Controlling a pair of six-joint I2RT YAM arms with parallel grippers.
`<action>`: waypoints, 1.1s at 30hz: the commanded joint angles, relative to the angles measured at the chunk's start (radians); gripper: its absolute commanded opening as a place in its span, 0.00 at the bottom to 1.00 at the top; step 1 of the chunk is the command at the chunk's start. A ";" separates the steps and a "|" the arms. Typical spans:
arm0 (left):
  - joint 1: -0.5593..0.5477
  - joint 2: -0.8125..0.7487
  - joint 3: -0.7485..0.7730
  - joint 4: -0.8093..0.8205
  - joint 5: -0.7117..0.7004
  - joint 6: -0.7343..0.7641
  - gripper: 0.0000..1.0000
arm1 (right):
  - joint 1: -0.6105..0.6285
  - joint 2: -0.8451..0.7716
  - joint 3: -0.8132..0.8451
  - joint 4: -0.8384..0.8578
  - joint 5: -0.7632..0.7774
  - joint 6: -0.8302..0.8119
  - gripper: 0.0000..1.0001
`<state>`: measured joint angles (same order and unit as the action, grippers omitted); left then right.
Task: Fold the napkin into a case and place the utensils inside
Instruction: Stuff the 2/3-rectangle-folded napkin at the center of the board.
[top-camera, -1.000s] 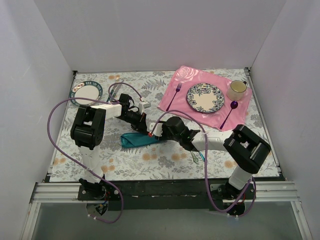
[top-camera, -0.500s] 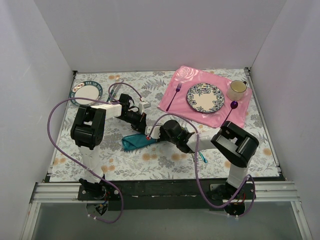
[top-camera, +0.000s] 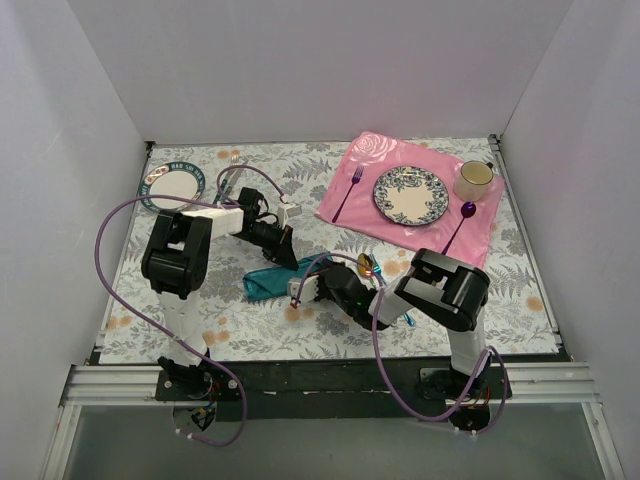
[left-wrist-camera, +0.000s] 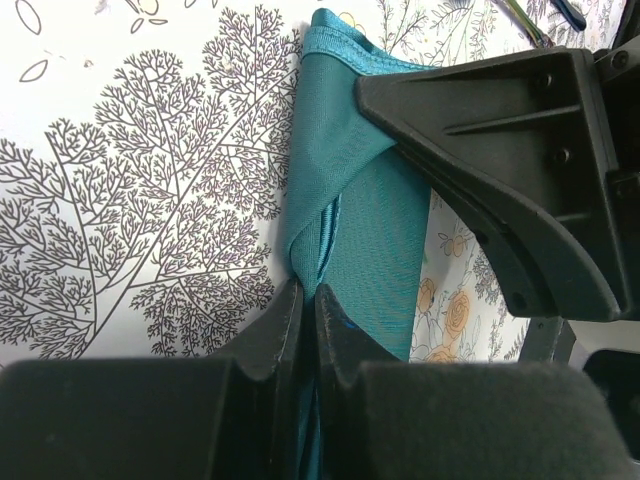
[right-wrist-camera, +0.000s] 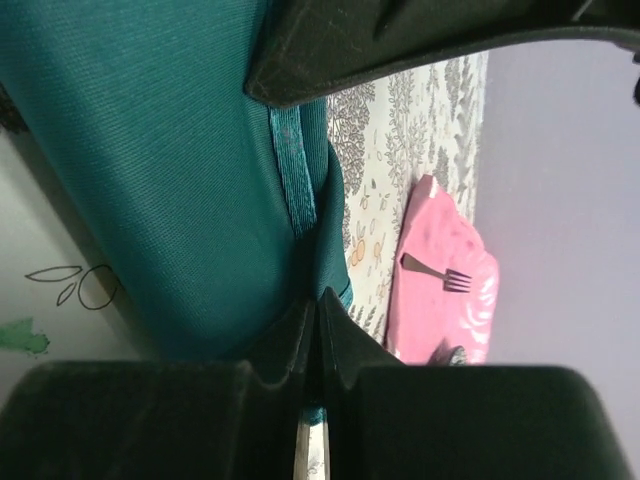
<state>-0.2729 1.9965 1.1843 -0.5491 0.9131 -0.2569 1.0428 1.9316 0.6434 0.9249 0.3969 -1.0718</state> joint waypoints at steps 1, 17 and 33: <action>-0.005 0.038 -0.012 -0.026 -0.077 0.042 0.00 | 0.010 0.023 -0.021 0.138 0.069 -0.066 0.18; -0.005 0.036 -0.023 -0.020 -0.079 0.039 0.00 | 0.023 -0.198 0.013 -0.167 -0.039 0.147 0.86; -0.003 0.009 -0.040 -0.005 -0.072 0.041 0.00 | -0.216 -0.430 0.303 -0.836 -0.567 0.700 0.47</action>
<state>-0.2714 2.0052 1.1854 -0.5499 0.9329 -0.2504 0.9379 1.5520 0.8558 0.2783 0.0498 -0.6006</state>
